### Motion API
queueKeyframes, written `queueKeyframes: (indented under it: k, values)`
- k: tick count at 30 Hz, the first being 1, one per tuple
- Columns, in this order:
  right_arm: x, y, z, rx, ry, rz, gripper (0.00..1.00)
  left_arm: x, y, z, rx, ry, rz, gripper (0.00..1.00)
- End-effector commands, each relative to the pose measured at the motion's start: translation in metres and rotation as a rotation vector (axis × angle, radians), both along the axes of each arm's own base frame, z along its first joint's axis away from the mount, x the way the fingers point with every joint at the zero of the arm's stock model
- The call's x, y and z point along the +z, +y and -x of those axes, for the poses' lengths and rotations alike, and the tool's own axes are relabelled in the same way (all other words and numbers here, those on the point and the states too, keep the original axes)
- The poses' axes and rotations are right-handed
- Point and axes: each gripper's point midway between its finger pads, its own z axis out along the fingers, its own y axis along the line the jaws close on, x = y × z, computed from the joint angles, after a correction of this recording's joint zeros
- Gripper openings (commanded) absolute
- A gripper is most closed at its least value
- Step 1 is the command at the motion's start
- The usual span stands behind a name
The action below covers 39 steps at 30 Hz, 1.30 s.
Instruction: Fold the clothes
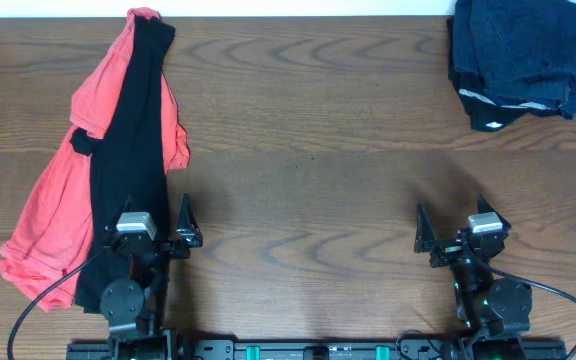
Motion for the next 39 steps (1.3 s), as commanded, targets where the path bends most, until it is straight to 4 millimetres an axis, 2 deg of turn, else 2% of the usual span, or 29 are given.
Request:
queueKeyframes:
  k: [1, 12, 16, 39]
  values:
    - [0.000, -0.002, 0.000, -0.010, -0.002, -0.007, 0.99, 0.001, 0.002, 0.002, 0.012, -0.010, -0.004, 0.98]
    - [0.000, -0.002, 0.000, -0.010, -0.002, -0.007, 0.99, -0.012, 0.002, 0.004, 0.015, 0.037, -0.002, 0.98]
    - [0.000, -0.002, 0.000, -0.010, -0.002, -0.007, 0.99, -0.033, 0.002, 0.006, 0.017, 0.125, 0.008, 0.98]
    - [0.000, -0.002, 0.000, -0.010, -0.002, -0.007, 0.99, -0.033, 0.002, 0.006, 0.015, 0.124, 0.008, 0.98]
